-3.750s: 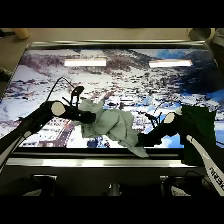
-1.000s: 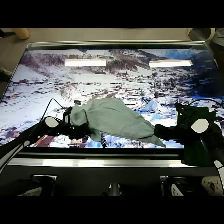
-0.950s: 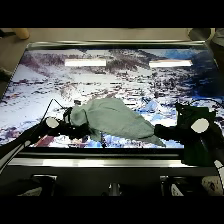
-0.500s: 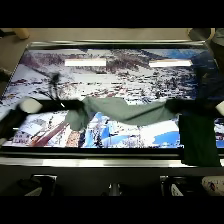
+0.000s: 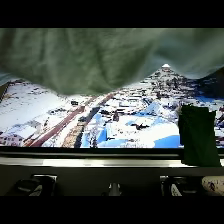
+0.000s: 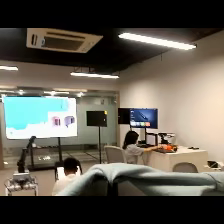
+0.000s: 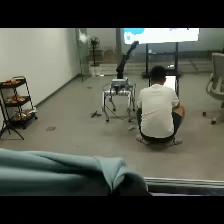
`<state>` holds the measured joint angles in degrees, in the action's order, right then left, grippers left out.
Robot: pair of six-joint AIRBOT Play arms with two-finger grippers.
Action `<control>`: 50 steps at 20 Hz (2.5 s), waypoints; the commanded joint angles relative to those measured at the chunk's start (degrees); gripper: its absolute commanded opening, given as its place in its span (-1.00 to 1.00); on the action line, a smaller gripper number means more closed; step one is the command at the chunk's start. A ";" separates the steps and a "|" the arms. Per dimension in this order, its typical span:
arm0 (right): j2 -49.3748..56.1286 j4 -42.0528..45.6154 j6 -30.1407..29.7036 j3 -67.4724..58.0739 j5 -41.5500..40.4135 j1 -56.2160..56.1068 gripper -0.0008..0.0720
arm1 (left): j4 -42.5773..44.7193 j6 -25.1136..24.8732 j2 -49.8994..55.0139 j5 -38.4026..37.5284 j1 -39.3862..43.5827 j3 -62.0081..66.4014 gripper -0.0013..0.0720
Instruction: Fold the shirts.
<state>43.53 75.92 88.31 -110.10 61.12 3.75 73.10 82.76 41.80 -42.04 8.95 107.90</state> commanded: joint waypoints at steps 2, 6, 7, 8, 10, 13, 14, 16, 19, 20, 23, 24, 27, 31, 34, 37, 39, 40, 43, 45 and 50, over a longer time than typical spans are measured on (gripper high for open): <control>0.13 2.56 2.12 -2.95 6.03 0.04 -0.93 | 10.78 0.85 3.08 1.53 -0.55 3.63 -0.91; 7.15 5.22 3.39 -1.62 27.17 0.04 -0.93 | 17.27 0.81 10.29 -2.91 -2.14 3.61 -0.91; 10.14 4.94 5.53 0.15 32.85 0.04 -0.93 | 18.10 0.83 12.90 -6.01 -3.17 3.32 -0.91; 12.87 4.02 6.71 2.97 36.59 0.02 -0.93 | 18.01 1.11 15.47 -9.51 -4.35 2.60 -0.91; 17.40 1.40 6.58 13.00 35.19 0.02 -0.93 | 17.99 4.37 21.38 -16.06 -5.40 -1.27 -0.91; 23.98 -1.42 8.13 30.08 13.31 0.02 -0.93 | 16.04 7.98 30.82 -16.59 -5.27 -10.51 -0.90; 26.62 -3.10 9.25 33.75 6.12 0.02 -0.93 | 14.14 8.59 34.42 -16.50 -5.27 -12.76 -0.90; 33.14 -6.64 11.93 37.09 -2.64 0.02 -0.93 | 9.53 10.84 41.24 -17.46 -5.27 -15.45 -0.90; 40.52 -15.37 12.83 37.09 -5.57 0.02 -0.93 | -0.17 13.33 49.75 -20.90 -5.22 -16.20 -0.90; 41.90 -18.18 12.81 37.09 -6.32 0.02 -0.93 | -3.78 13.33 51.84 -21.79 -5.09 -16.20 -0.90; 42.12 -19.69 11.04 36.54 -8.90 0.26 -0.71 | -7.72 13.22 53.99 -24.06 -4.98 -16.13 0.24; 41.44 -19.65 8.13 35.19 -7.10 1.25 -0.19 | -7.56 11.39 53.55 -26.34 -5.77 -15.96 0.77; 38.64 -18.05 1.07 31.26 3.37 7.74 0.41 | -3.89 5.79 51.17 -39.56 -10.27 -16.76 0.52; 36.11 -9.62 -1.51 37.66 21.97 15.80 0.35 | -2.16 4.20 40.46 -37.79 -15.61 -37.27 0.19; 33.46 -11.06 -2.12 49.44 17.11 15.67 0.35 | -6.80 2.16 34.56 -28.87 -16.85 -56.43 0.20; 33.38 -12.09 -4.48 53.44 16.72 15.67 0.36 | -14.88 -1.92 34.95 -22.36 -16.59 -63.71 0.20; 33.38 -12.02 -5.09 53.44 17.84 15.67 0.36 | -16.44 -2.01 35.93 -18.51 -15.93 -64.46 0.20; 33.38 -11.93 -5.09 53.44 17.94 15.67 0.37 | -16.70 -1.97 36.63 -17.33 -15.54 -64.39 0.20; 33.38 -10.23 -5.27 53.46 18.03 15.67 0.42 | -18.56 -1.79 38.64 -13.90 -14.75 -64.35 0.11; 33.68 -7.72 -5.29 53.77 17.68 15.67 0.49 | -18.97 -0.87 38.80 -12.00 -14.69 -64.30 -0.34; 39.45 -13.60 -7.65 57.44 16.68 15.65 0.54 | -18.88 -1.86 37.55 -12.52 -14.69 -63.82 -0.90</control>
<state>80.12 65.73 82.39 -54.37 78.04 19.40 54.19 81.43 79.99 -55.53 -5.78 44.01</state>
